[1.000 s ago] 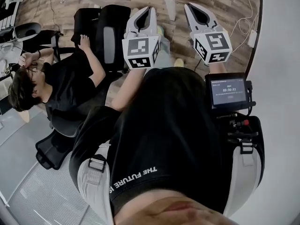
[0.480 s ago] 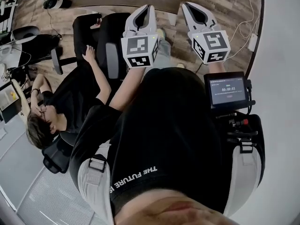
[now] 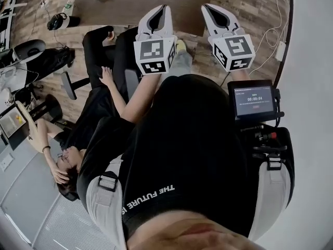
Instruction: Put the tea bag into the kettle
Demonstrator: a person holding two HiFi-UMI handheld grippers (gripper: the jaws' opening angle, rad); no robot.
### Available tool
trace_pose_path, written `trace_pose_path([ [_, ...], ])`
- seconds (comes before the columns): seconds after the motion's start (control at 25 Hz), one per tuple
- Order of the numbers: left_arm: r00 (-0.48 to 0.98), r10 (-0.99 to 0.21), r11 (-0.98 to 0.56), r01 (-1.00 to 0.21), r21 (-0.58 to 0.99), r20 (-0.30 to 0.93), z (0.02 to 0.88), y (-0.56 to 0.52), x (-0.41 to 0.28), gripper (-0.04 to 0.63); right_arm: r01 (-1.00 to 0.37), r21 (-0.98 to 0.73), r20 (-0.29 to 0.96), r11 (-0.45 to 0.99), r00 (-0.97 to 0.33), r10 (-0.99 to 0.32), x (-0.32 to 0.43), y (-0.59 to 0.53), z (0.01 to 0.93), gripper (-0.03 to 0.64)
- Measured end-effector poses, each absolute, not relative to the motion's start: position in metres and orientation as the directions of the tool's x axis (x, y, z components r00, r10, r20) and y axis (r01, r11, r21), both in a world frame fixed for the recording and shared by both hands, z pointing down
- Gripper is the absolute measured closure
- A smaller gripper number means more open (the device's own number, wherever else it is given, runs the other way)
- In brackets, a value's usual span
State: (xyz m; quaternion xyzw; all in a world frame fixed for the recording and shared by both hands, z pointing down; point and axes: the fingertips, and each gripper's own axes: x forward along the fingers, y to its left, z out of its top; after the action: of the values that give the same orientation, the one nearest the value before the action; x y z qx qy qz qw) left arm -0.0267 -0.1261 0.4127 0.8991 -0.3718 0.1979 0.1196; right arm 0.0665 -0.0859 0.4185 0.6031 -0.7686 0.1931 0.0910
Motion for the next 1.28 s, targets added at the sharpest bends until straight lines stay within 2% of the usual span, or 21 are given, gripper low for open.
trace_pose_path([
  [0.2,0.665,-0.621,-0.713,-0.699,0.054,0.414,0.408,-0.134,-0.016,0.592,-0.969,-0.167,0.351,0.184,-0.232,-0.907,0.075,-0.092,0.416,0.612],
  [0.4,0.682,-0.596,-0.727,-0.683,0.076,0.424,0.409,-0.138,-0.011,0.592,-0.974,-0.161,0.380,0.160,-0.211,-0.901,0.078,-0.093,0.416,0.612],
  [0.8,0.741,-0.560,-0.766,-0.633,0.108,0.371,0.379,-0.070,-0.061,0.592,-0.989,-0.109,0.399,0.103,-0.139,-0.906,0.027,-0.009,0.390,0.612],
  [1.08,0.713,-0.574,-0.743,-0.661,0.110,0.403,0.388,-0.072,-0.057,0.592,-0.983,-0.098,0.409,0.154,-0.181,-0.894,0.034,-0.017,0.394,0.612],
  [1.28,0.656,-0.626,-0.686,-0.720,0.101,0.422,0.395,-0.079,-0.050,0.592,-0.963,-0.105,0.414,0.247,-0.268,-0.870,0.042,-0.038,0.404,0.612],
])
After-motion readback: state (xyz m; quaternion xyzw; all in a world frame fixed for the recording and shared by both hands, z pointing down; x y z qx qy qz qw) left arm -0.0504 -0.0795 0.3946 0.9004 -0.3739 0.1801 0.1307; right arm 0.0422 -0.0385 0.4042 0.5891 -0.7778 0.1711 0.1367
